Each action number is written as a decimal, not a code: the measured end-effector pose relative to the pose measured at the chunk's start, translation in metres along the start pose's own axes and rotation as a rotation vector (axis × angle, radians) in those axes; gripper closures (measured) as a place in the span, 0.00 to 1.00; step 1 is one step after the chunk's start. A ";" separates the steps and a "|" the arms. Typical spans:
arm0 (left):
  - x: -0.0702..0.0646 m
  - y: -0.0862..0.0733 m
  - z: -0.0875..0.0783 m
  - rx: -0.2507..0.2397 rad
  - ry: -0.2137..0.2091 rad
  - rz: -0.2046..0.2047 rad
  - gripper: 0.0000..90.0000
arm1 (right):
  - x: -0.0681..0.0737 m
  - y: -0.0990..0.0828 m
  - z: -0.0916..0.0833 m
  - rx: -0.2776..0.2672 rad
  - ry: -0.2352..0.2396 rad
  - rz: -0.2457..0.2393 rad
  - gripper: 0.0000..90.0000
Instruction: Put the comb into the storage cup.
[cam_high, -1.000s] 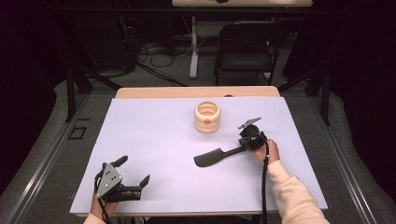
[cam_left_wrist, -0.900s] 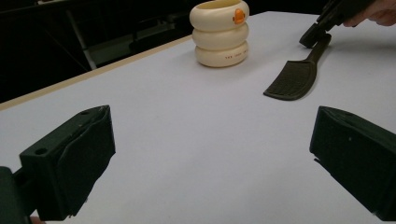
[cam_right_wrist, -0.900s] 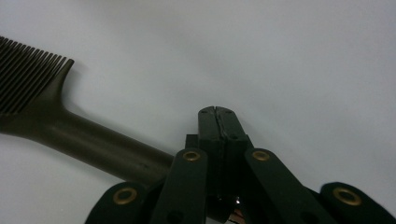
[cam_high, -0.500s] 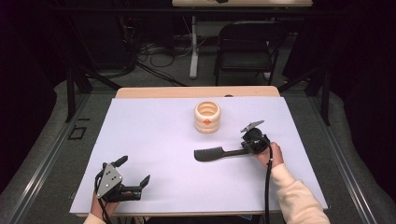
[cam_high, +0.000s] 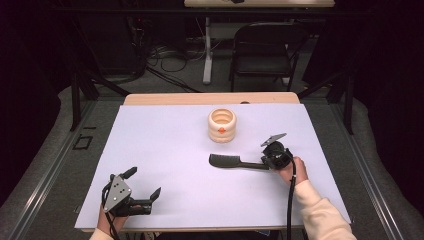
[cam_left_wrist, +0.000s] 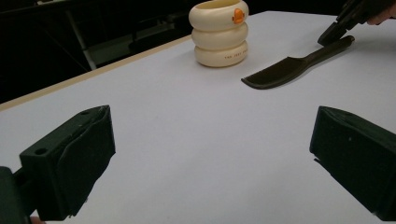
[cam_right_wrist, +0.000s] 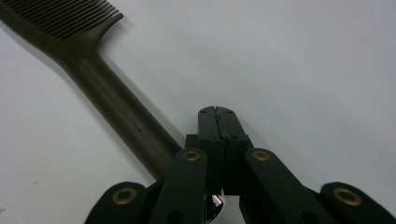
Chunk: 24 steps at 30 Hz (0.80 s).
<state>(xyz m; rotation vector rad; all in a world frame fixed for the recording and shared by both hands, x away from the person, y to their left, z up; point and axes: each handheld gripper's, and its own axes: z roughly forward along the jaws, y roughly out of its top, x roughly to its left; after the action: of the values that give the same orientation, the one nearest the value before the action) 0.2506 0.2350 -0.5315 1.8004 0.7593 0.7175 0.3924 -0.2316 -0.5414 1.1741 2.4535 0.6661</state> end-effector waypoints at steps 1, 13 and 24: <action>0.000 0.000 0.000 0.000 0.000 0.000 0.00 | 0.000 -0.001 0.000 -0.003 0.001 -0.002 1.00; 0.000 0.000 0.000 -0.001 -0.001 -0.003 0.00 | 0.005 -0.003 -0.004 0.002 0.014 -0.012 1.00; 0.000 0.000 0.001 -0.002 -0.007 0.003 0.00 | 0.010 -0.005 -0.007 0.001 0.027 -0.029 1.00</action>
<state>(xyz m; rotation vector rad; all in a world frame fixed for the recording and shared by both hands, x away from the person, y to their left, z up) 0.2509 0.2345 -0.5316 1.8020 0.7513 0.7140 0.3793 -0.2284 -0.5393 1.1356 2.4883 0.6760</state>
